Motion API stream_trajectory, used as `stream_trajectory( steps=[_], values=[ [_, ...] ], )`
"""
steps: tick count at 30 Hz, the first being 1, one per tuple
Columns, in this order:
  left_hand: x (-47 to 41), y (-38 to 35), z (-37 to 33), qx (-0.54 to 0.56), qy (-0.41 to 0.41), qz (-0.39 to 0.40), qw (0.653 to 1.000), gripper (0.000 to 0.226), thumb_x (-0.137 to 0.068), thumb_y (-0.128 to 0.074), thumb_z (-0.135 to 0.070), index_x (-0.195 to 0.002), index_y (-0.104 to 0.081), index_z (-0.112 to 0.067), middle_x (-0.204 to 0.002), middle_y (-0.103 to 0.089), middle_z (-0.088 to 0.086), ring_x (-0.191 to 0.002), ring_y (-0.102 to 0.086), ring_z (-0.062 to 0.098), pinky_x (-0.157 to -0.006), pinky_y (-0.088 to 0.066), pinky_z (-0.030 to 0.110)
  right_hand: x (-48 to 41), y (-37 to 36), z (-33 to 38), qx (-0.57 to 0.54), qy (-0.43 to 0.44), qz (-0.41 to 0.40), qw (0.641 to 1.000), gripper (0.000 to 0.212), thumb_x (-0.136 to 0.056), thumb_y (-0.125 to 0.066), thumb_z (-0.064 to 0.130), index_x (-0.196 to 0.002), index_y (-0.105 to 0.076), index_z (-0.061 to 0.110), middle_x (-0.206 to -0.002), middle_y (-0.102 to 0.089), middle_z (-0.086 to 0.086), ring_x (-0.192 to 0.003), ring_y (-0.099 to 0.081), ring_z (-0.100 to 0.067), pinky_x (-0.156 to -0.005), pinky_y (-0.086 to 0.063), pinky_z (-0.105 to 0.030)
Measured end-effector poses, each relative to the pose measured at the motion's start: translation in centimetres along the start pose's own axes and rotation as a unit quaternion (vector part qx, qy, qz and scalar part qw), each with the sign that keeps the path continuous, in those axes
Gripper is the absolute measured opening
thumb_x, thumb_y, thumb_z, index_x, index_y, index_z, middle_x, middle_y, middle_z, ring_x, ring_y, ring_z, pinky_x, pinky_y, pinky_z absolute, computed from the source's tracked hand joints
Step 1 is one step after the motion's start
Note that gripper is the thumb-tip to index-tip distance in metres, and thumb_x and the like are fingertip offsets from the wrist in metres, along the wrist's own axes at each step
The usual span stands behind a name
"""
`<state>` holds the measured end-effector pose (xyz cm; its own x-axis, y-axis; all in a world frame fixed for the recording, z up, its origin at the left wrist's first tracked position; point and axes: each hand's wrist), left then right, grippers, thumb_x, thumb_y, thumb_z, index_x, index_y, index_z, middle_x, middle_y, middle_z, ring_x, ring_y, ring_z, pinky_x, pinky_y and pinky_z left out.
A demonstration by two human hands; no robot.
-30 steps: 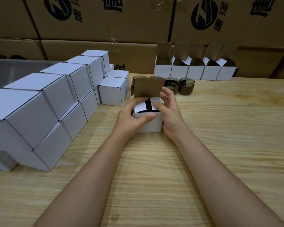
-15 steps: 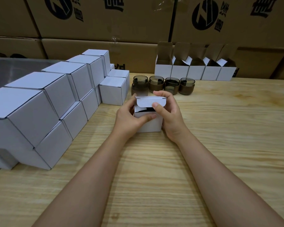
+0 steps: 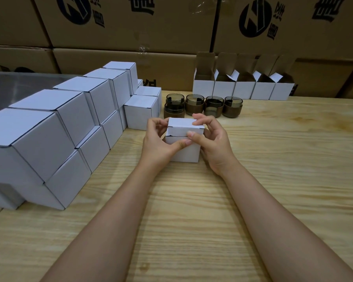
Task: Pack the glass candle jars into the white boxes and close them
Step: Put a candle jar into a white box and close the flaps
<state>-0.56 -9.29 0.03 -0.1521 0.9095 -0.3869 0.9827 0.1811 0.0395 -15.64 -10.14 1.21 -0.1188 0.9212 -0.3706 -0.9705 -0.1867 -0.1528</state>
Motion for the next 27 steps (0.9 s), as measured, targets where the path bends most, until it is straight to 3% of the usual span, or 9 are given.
stream_trajectory(
  steps=[8, 12, 16, 19, 22, 25, 27],
  values=[
    [0.3, -0.1, -0.4, -0.004, 0.001, 0.024, 1.000, 0.070, -0.049, -0.090, -0.045, -0.098, -0.041, -0.036, -0.118, -0.053, -0.009, -0.119, -0.051, 0.009, -0.085, -0.052, 0.022, -0.1, 0.3, 0.2, 0.029, -0.002, 0.005, 1.000, 0.022, -0.066, -0.071, 0.010, -0.081, -0.057, 0.019, -0.120, -0.054, -0.002, -0.121, -0.050, -0.034, -0.100, -0.041, -0.057],
    [0.4, -0.2, -0.7, 0.105, 0.029, 0.031, 0.994, 0.033, -0.075, -0.064, -0.043, -0.096, -0.046, -0.025, -0.111, -0.055, -0.006, -0.101, -0.054, 0.006, -0.077, -0.045, 0.019, 0.0, 0.5, 0.4, 0.034, -0.007, 0.007, 0.999, 0.015, -0.068, -0.067, 0.012, -0.077, -0.056, 0.017, -0.115, -0.055, 0.001, -0.111, -0.054, -0.022, -0.093, -0.043, -0.048],
    [-0.1, -0.6, -0.6, 0.123, 0.066, -0.001, 0.990, 0.018, -0.091, -0.060, -0.024, -0.100, -0.044, -0.022, -0.109, -0.054, -0.007, -0.097, -0.054, 0.007, -0.078, -0.044, 0.023, 0.0, 0.4, 0.7, 0.039, -0.011, 0.000, 0.999, 0.007, -0.075, -0.059, 0.020, -0.072, -0.054, 0.016, -0.111, -0.057, 0.003, -0.094, -0.056, -0.005, -0.081, -0.042, -0.030],
    [-0.4, -1.0, -0.9, 0.154, 0.101, -0.009, 0.983, 0.037, -0.079, -0.064, -0.032, -0.106, -0.040, -0.026, -0.104, -0.051, -0.010, -0.095, -0.053, 0.006, -0.074, -0.042, 0.024, 0.0, 0.3, 0.7, 0.050, -0.007, -0.003, 0.999, 0.006, -0.077, -0.059, 0.021, -0.074, -0.055, 0.018, -0.112, -0.056, 0.003, -0.097, -0.054, -0.010, -0.082, -0.042, -0.032],
    [-0.5, -1.1, -1.2, 0.158, 0.115, -0.013, 0.981, 0.038, -0.068, -0.059, -0.039, -0.101, -0.042, -0.033, -0.103, -0.053, -0.011, -0.094, -0.053, 0.008, -0.069, -0.041, 0.026, 0.0, 0.0, 0.5, 0.051, 0.004, -0.003, 0.999, 0.004, -0.079, -0.059, 0.022, -0.078, -0.057, 0.019, -0.112, -0.056, 0.004, -0.101, -0.053, -0.016, -0.086, -0.041, -0.037],
    [-0.2, -0.8, -1.2, 0.155, 0.101, -0.009, 0.983, 0.034, -0.074, -0.062, -0.036, -0.102, -0.045, -0.032, -0.102, -0.056, -0.010, -0.095, -0.055, 0.011, -0.069, -0.044, 0.024, -0.1, -0.3, 0.2, 0.057, 0.015, -0.016, 0.998, 0.002, -0.082, -0.061, 0.024, -0.080, -0.060, 0.024, -0.114, -0.057, 0.003, -0.110, -0.055, -0.022, -0.091, -0.043, -0.043],
    [-0.1, -0.2, -1.0, 0.155, 0.077, 0.018, 0.985, 0.035, -0.077, -0.065, -0.031, -0.108, -0.047, -0.032, -0.110, -0.060, -0.004, -0.102, -0.058, 0.016, -0.078, -0.051, 0.028, 0.0, -0.4, 0.1, 0.054, 0.013, -0.018, 0.998, 0.009, -0.087, -0.062, 0.020, -0.081, -0.061, 0.026, -0.116, -0.057, 0.002, -0.112, -0.055, -0.024, -0.093, -0.044, -0.047]
  ],
)
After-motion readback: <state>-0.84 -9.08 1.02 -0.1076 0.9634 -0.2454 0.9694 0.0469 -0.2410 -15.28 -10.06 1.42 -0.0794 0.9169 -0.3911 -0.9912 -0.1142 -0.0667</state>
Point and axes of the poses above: each hand's wrist, its own x-axis away from the middle knuckle, its own y-axis out of the back of the hand, z = x × y
